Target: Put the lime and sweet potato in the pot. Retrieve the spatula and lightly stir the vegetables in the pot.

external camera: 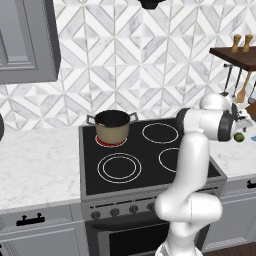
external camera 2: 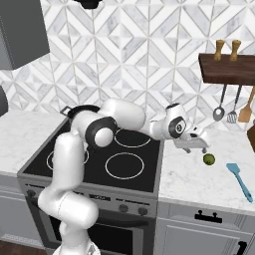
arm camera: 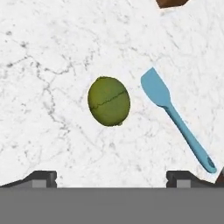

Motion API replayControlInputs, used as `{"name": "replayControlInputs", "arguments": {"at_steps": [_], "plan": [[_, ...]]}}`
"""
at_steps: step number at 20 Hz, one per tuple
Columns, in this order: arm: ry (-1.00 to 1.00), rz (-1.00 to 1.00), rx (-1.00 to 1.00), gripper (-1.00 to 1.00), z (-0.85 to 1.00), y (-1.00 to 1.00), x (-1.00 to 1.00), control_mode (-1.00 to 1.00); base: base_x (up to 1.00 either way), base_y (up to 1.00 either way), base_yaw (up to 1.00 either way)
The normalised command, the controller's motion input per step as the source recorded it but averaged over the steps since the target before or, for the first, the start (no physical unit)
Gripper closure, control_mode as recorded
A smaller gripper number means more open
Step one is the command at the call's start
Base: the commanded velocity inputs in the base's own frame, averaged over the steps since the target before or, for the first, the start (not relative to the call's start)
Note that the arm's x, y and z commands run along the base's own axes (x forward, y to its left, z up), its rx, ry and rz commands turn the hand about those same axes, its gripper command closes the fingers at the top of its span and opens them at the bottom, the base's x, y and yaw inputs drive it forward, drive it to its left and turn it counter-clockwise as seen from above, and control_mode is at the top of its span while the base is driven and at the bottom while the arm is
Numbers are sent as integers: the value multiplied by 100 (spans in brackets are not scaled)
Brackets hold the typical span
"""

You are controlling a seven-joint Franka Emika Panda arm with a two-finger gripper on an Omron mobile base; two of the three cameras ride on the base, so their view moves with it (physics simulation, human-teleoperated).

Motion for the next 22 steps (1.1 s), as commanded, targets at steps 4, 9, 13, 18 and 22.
{"name": "replayControlInputs", "arguments": {"at_steps": [4,9,13,18,22], "plan": [[3,-1,16,-100,-34,-22,0,-100,0,0,0],[-4,0,13,-100,-26,-8,-1,-100,0,0,0],[-12,0,1,-100,-27,-14,1,-100,0,0,0],[-11,0,0,-100,-39,-5,9,-100,0,0,0],[-11,0,0,-100,-24,-10,19,-100,0,0,0]]}}
